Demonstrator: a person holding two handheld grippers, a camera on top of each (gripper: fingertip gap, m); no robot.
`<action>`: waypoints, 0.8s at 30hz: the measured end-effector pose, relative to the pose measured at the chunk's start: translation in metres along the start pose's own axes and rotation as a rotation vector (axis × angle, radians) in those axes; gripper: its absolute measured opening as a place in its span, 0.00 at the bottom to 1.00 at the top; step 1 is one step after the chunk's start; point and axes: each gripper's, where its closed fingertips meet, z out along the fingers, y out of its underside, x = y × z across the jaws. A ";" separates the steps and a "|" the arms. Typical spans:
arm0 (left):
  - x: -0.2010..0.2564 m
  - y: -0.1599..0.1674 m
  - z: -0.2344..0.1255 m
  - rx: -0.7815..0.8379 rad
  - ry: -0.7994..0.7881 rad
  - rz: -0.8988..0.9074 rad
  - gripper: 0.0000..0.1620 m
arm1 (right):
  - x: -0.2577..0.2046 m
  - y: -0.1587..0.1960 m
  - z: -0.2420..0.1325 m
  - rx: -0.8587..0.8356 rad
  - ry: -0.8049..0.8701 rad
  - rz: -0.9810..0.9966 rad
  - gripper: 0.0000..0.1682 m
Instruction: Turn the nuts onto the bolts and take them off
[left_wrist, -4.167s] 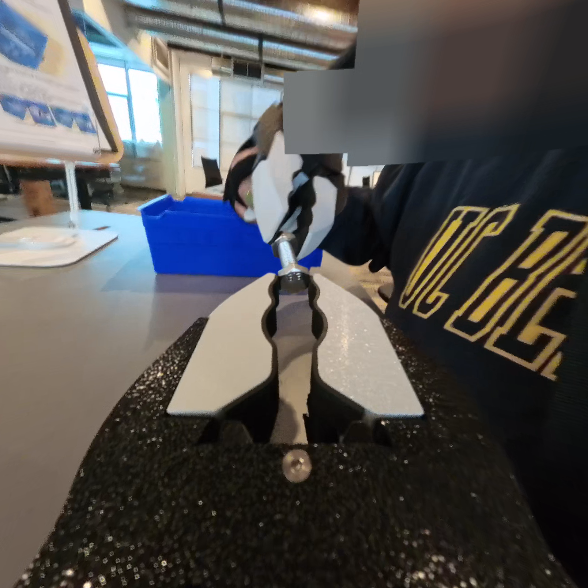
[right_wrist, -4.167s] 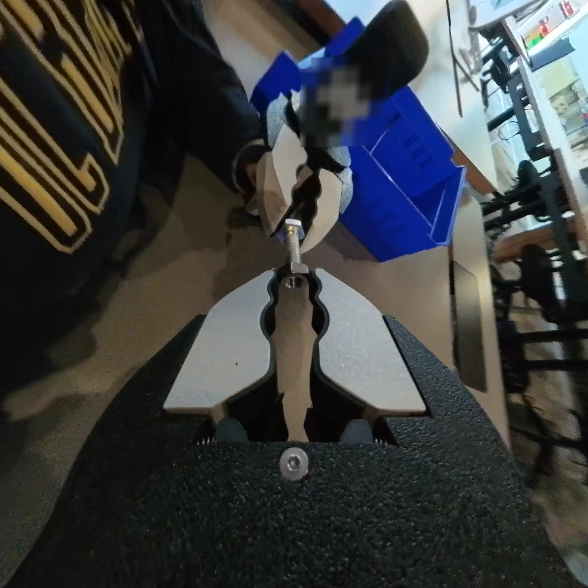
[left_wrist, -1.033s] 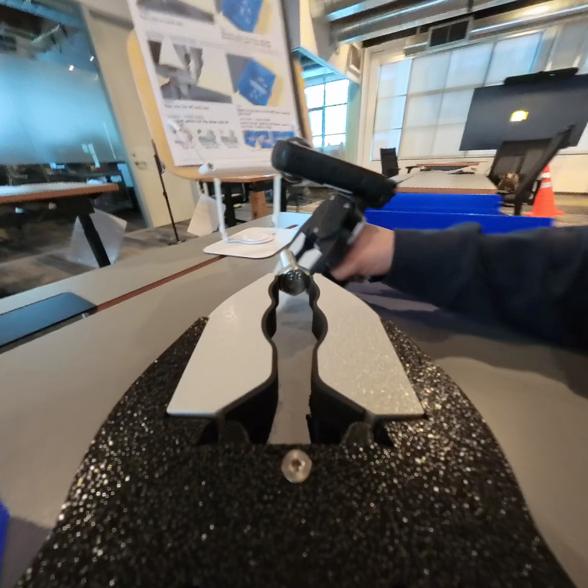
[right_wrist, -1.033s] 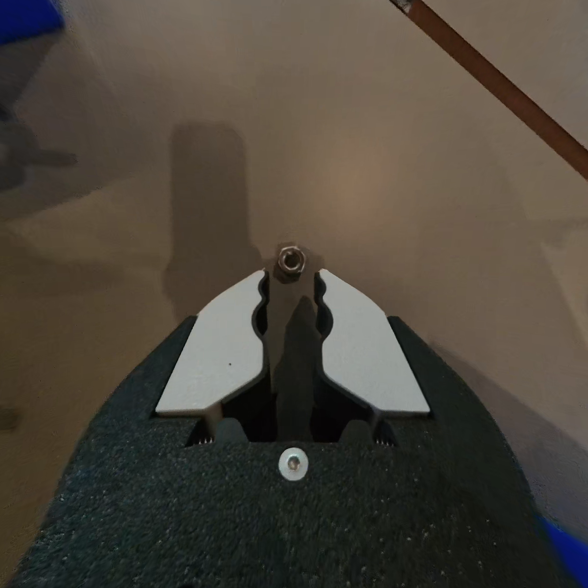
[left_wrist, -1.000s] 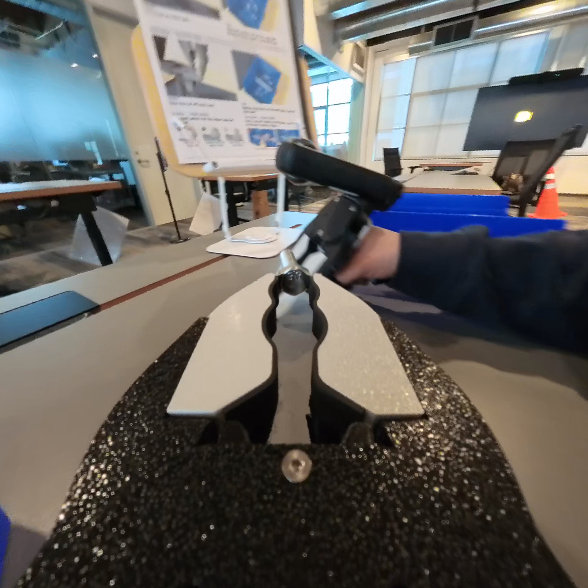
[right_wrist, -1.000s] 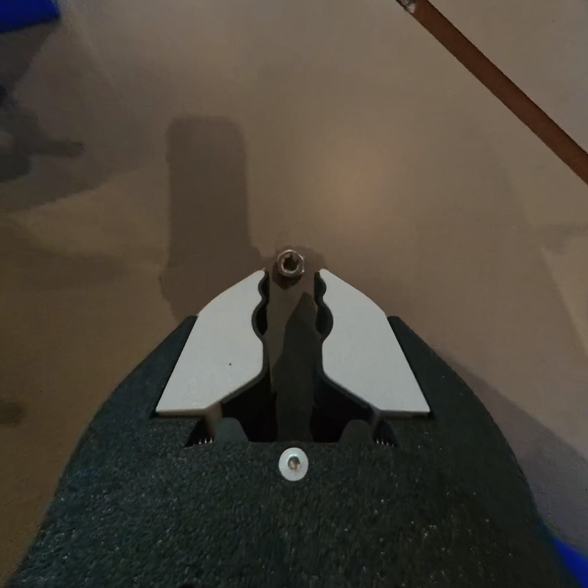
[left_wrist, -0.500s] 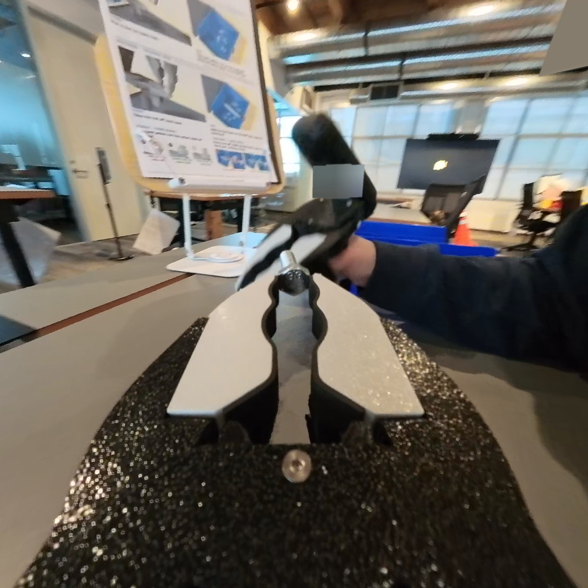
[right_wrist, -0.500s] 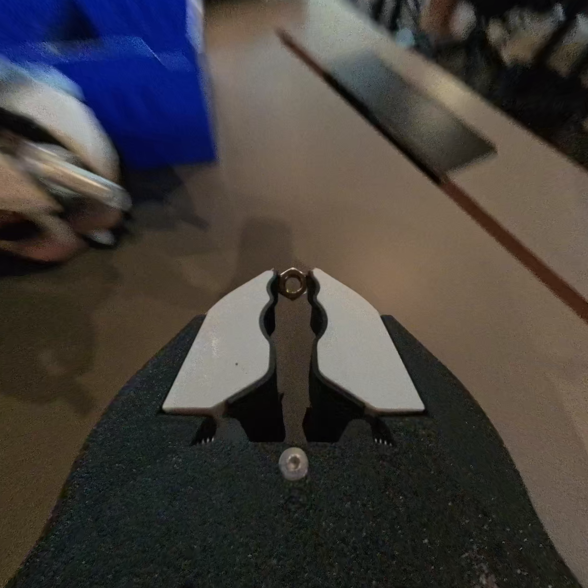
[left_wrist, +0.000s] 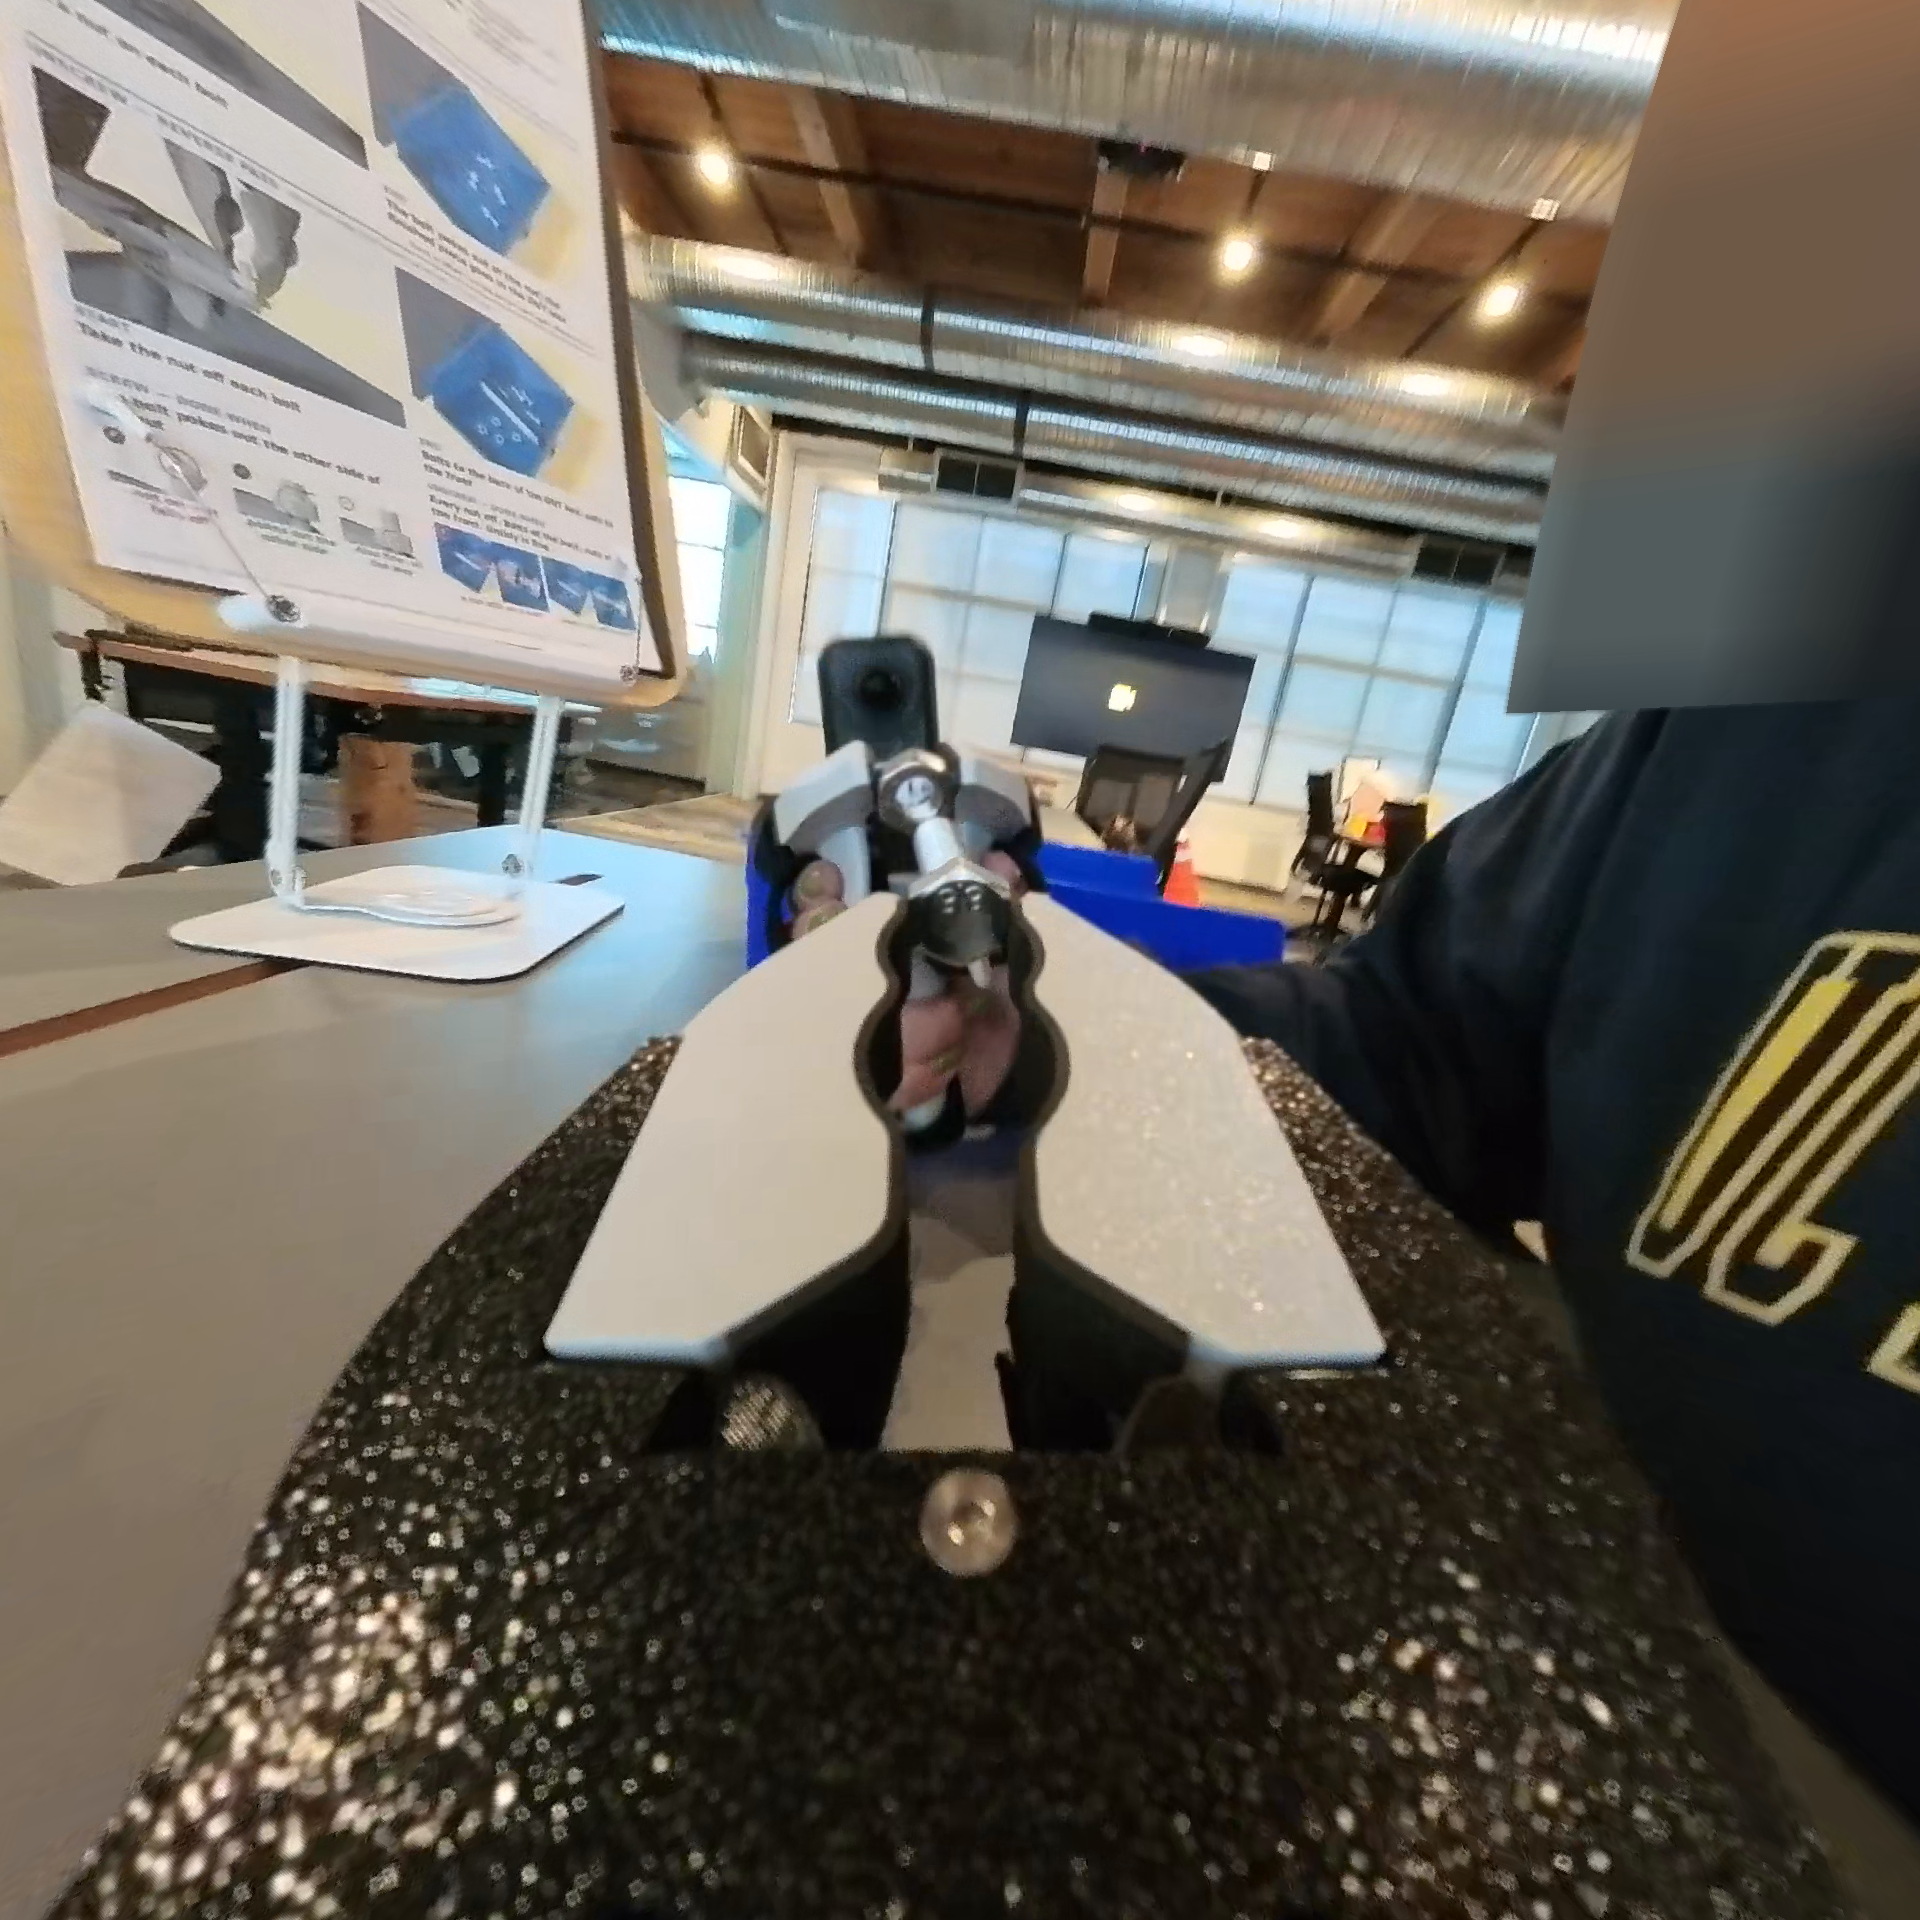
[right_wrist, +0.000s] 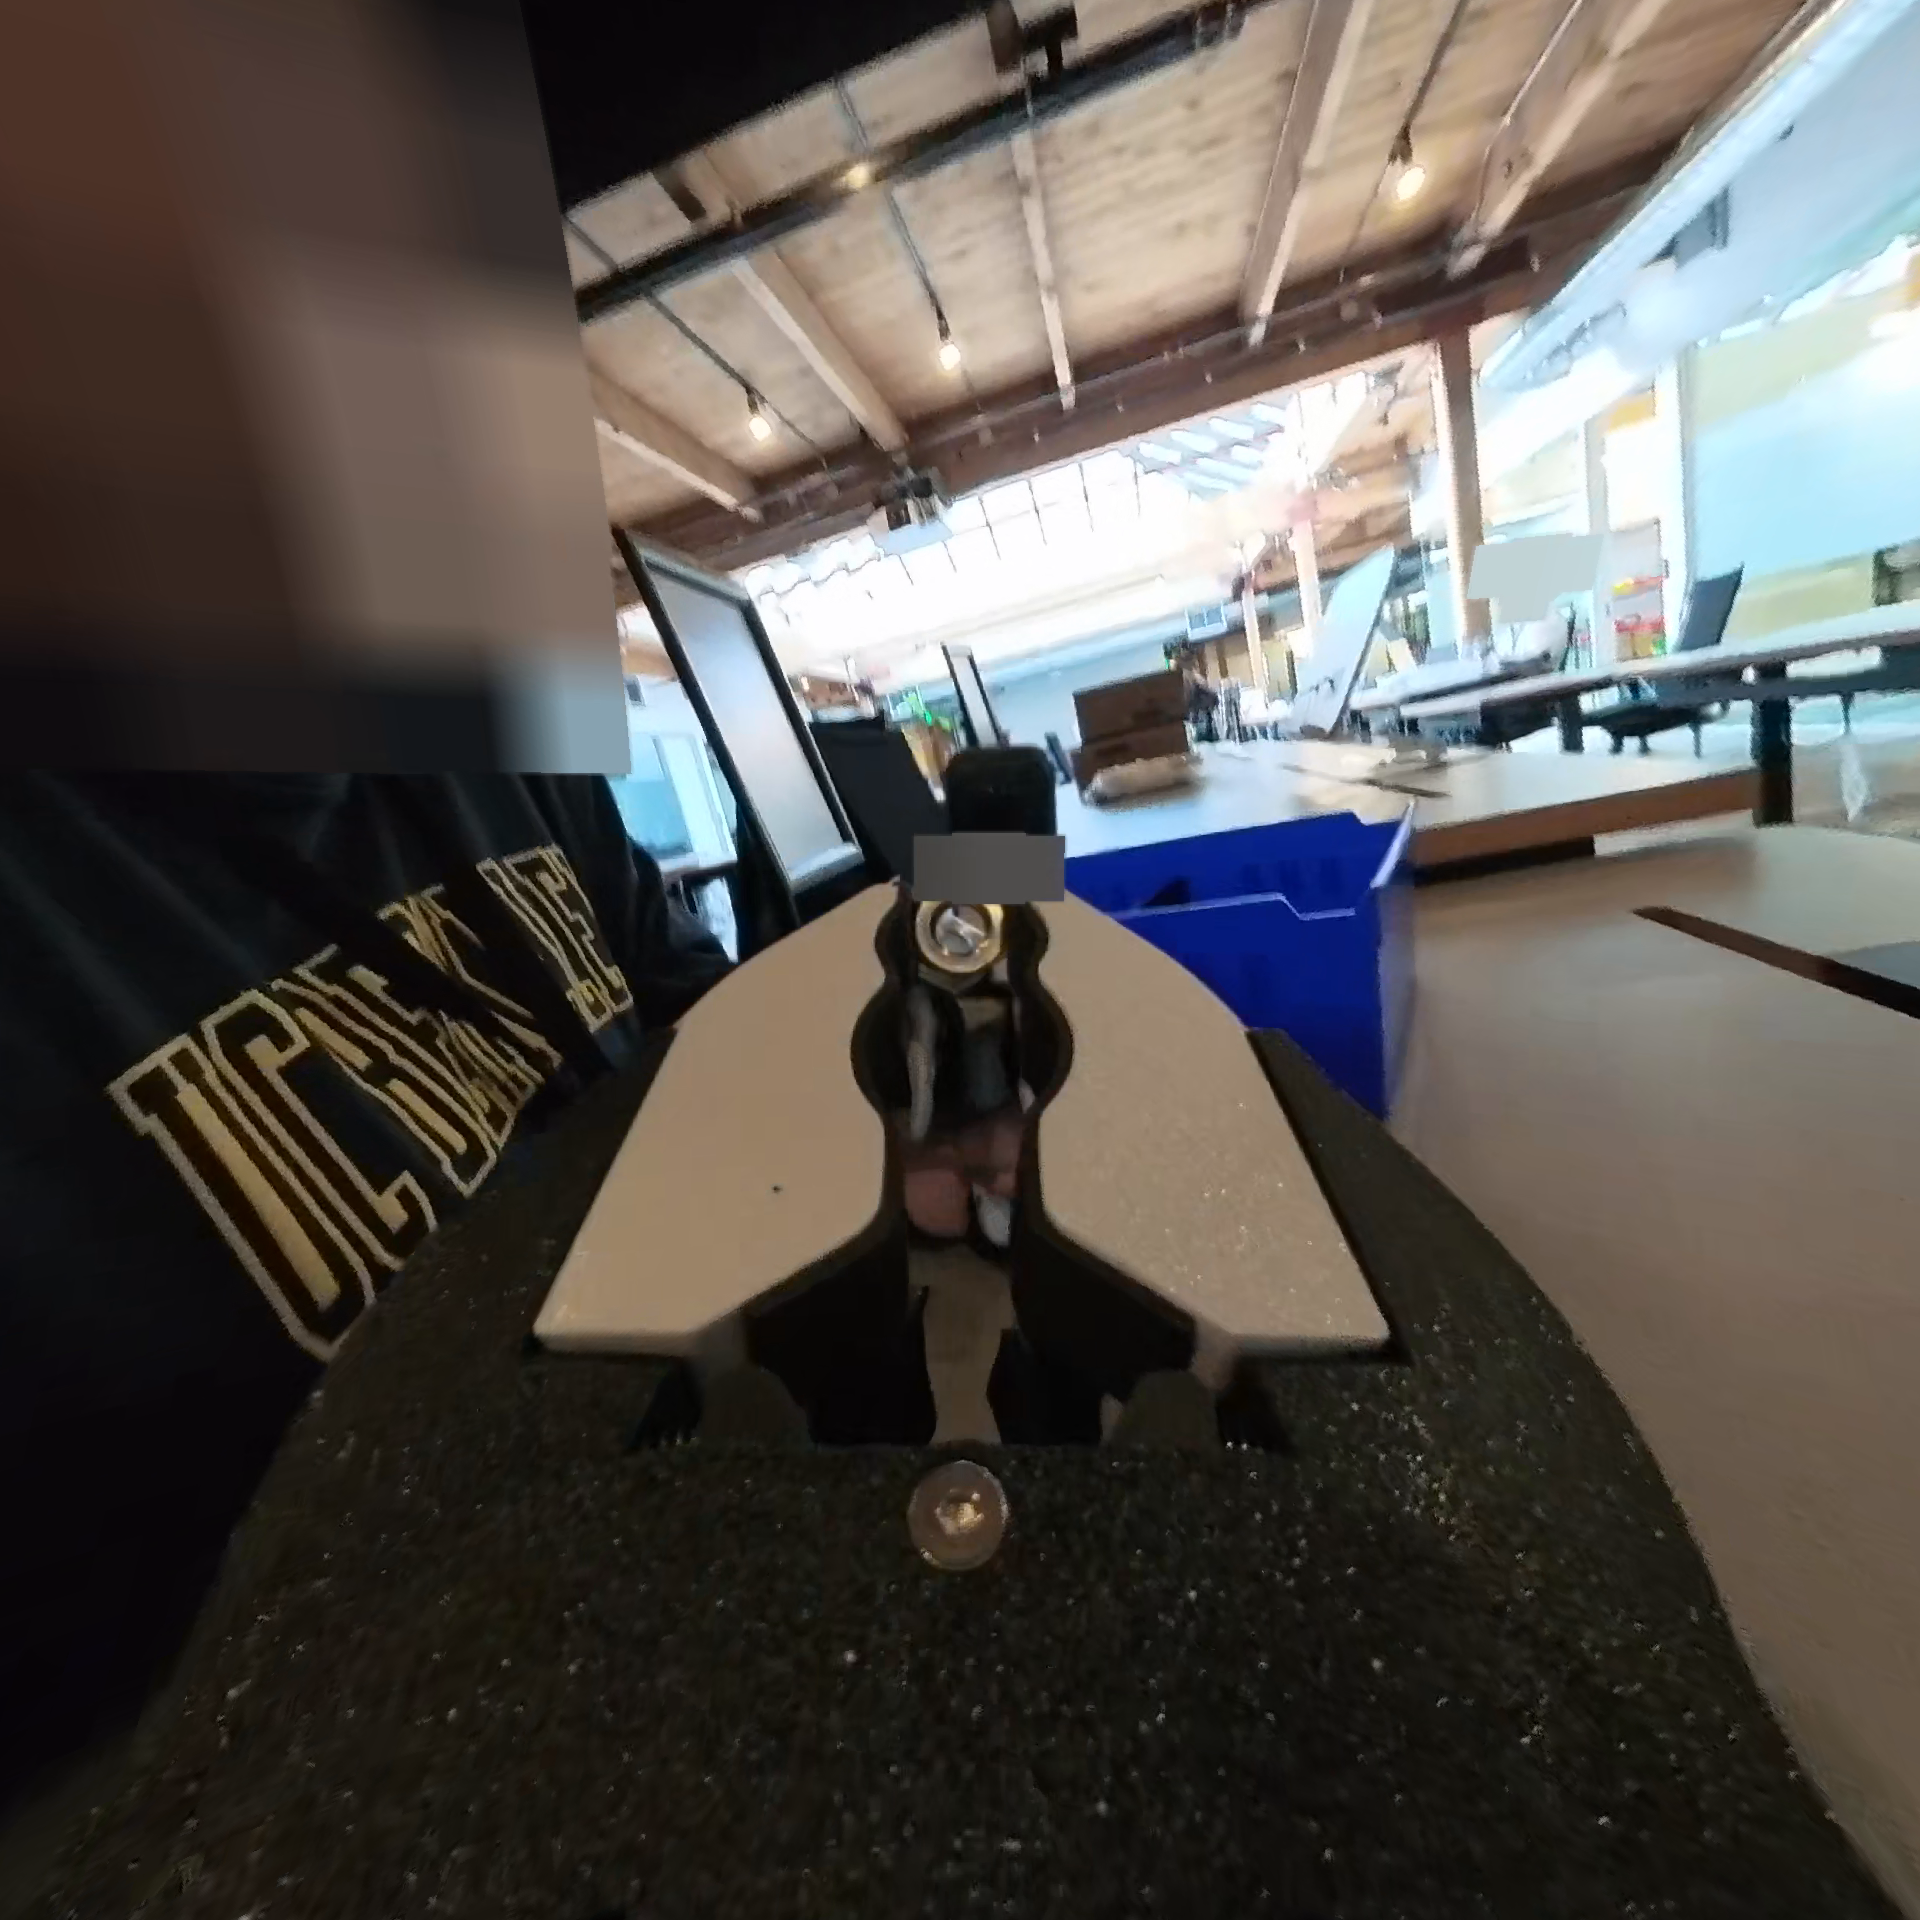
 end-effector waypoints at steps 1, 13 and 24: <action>-0.001 -0.002 -0.001 0.013 0.000 -0.009 0.10 | 0.000 -0.003 0.001 0.042 -0.002 0.002 0.10; 0.000 -0.005 -0.001 0.058 0.026 -0.075 0.10 | -0.001 0.005 0.014 0.180 -0.050 0.071 0.10; 0.000 0.002 0.002 0.043 0.069 -0.160 0.10 | -0.002 0.013 0.011 0.090 -0.021 -0.054 0.10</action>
